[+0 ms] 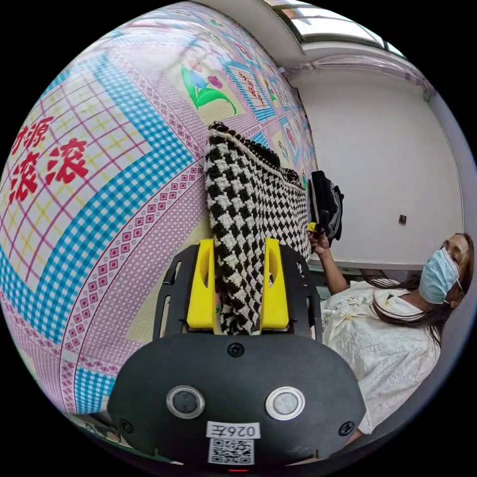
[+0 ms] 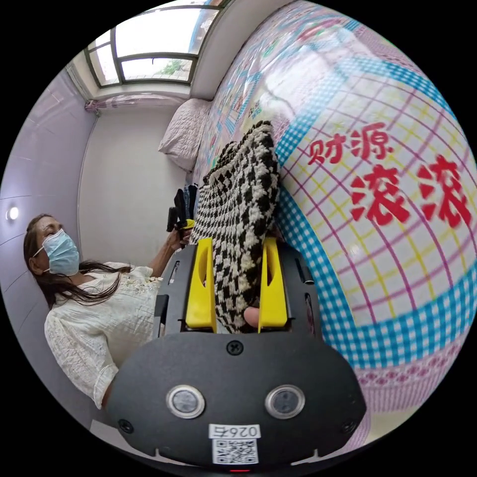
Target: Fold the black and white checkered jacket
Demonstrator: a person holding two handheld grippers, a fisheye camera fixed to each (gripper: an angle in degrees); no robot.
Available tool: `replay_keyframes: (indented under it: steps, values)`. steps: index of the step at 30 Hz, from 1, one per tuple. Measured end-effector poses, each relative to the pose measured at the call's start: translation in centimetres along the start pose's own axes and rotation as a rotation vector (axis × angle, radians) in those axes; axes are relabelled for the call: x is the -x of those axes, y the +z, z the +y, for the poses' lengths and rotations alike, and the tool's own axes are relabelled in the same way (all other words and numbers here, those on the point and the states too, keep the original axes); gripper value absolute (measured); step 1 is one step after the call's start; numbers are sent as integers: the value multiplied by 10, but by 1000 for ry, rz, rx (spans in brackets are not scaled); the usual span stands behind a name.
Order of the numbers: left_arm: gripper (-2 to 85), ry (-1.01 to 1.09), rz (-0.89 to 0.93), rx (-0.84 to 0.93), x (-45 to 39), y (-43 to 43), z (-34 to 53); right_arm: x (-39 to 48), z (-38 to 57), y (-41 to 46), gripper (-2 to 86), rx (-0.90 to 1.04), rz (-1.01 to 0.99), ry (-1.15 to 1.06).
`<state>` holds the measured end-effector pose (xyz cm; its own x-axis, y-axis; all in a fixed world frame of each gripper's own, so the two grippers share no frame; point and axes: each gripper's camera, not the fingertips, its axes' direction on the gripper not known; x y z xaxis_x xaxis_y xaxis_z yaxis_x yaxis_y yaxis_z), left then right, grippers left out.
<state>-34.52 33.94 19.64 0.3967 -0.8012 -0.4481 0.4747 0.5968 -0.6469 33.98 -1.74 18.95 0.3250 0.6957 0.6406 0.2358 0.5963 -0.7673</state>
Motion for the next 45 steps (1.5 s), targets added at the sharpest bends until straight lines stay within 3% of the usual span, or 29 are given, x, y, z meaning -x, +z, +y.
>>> replay_keyframes:
  steps: [6, 12, 15, 23, 30, 33, 41, 45]
  values:
    - [83, 26, -15, 130, -7, 34, -10, -16, -12, 37, 56, 37, -31, 17]
    - [69, 109, -140, 98, -29, 44, 14, -20, 5, 66, 32, -31, 37, 95]
    - [64, 176, -199, 75, -48, 48, 29, -9, 22, 82, 28, -89, 116, 105]
    - [63, 93, -69, -1, -40, 59, 82, 27, 76, 151, 27, -155, 406, 86]
    - [69, 8, -44, 100, -33, 88, 88, -44, 64, 198, 36, -40, 218, 92]
    - [63, 10, -122, 62, -53, 93, 105, -58, 70, 221, 28, -26, 194, 88]
    - [60, 0, -159, -146, -111, 94, 186, 12, 90, 303, 22, -14, 579, -178]
    - [59, -25, -165, -235, -133, 91, 232, 33, 95, 346, 22, -6, 657, -304]
